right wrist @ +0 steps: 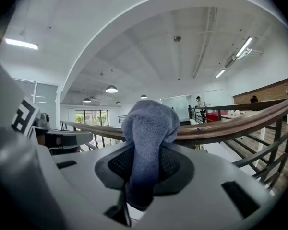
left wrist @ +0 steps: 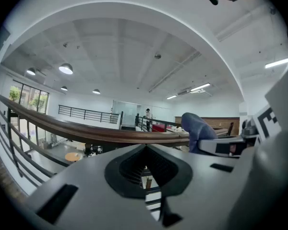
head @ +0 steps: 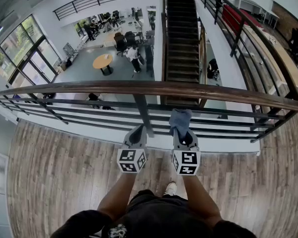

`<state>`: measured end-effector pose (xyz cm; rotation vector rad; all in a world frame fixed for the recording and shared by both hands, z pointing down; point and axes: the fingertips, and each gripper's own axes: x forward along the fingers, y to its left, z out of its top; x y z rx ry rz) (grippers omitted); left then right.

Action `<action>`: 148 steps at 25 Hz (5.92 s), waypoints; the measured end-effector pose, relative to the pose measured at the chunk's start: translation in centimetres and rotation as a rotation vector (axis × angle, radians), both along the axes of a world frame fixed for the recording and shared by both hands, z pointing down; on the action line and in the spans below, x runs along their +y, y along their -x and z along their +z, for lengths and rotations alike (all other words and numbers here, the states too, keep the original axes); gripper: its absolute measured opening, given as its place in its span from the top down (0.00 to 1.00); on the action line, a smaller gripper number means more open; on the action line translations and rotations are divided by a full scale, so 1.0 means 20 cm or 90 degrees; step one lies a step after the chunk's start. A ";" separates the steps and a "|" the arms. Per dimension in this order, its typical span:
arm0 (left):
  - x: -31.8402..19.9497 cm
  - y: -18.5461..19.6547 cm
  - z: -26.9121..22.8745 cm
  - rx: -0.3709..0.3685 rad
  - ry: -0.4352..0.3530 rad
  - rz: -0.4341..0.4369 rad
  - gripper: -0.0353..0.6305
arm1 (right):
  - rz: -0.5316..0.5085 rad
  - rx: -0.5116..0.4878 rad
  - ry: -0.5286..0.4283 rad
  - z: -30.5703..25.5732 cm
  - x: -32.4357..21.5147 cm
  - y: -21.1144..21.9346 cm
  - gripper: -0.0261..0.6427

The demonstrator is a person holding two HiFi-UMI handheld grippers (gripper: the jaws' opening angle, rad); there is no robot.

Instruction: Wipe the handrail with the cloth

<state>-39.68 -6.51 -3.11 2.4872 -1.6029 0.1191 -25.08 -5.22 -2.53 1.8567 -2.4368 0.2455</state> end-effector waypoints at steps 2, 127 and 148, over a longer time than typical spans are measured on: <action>-0.03 -0.04 -0.02 -0.002 0.000 -0.001 0.94 | -0.009 0.005 0.006 -0.03 -0.08 0.00 0.83; -0.47 -2.89 -0.08 -0.036 0.069 0.017 0.94 | 0.032 0.207 0.185 0.02 -0.69 -3.12 0.83; -0.29 -4.04 -0.01 -0.048 0.068 0.172 0.94 | 0.196 0.222 0.213 0.02 -0.45 -4.53 0.83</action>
